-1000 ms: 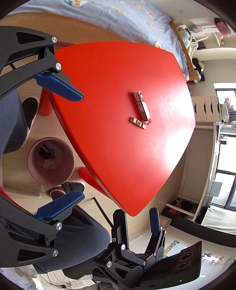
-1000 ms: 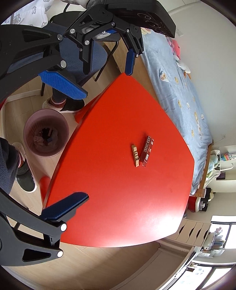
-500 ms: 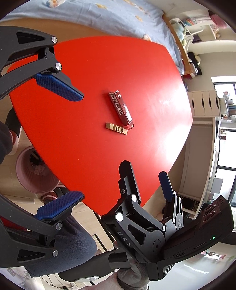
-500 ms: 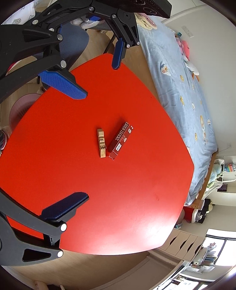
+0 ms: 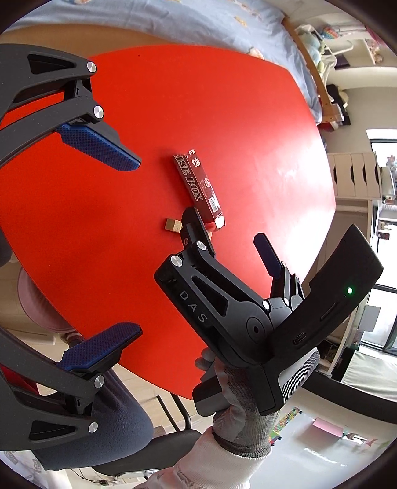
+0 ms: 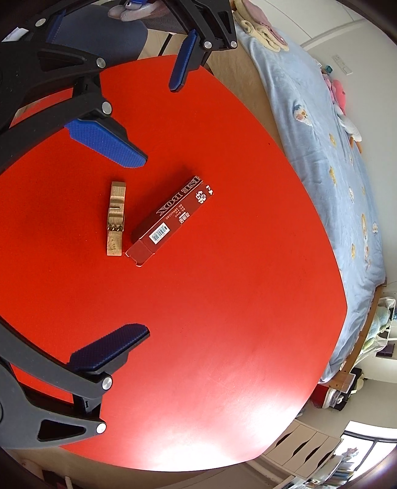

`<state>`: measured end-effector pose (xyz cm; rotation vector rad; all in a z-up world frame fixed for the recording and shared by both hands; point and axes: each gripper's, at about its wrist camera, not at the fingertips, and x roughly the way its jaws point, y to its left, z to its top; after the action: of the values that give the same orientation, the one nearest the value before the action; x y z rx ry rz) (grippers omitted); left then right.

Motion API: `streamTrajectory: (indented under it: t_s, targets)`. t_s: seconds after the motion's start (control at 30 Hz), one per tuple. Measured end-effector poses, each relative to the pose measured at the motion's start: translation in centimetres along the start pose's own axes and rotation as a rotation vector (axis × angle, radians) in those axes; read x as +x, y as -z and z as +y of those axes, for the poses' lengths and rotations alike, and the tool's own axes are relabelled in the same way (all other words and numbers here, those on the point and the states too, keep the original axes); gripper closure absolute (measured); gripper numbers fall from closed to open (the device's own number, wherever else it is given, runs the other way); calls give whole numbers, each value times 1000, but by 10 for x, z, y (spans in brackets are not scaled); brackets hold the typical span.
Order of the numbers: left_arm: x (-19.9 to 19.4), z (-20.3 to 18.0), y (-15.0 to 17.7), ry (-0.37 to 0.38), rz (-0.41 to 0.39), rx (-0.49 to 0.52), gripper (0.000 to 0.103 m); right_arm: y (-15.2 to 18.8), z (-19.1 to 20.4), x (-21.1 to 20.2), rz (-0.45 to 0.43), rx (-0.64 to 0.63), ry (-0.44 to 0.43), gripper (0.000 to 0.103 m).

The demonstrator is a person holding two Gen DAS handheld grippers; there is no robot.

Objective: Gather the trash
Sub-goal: 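Grasp the red ISE BOX carton with the right tool while the left tool grasps the notched wooden stick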

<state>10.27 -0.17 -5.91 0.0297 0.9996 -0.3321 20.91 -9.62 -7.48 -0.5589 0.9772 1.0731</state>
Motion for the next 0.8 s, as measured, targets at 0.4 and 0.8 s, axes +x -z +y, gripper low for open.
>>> streamTrajectory:
  t_s: [0.4,0.8]
  targets:
    - [19,10,-6,5,13,-5,8,-20,5,28,20,-58,-14,42]
    - [39,14,-18,-41,4,28,8,-16,-5,24,13,-34,7,88]
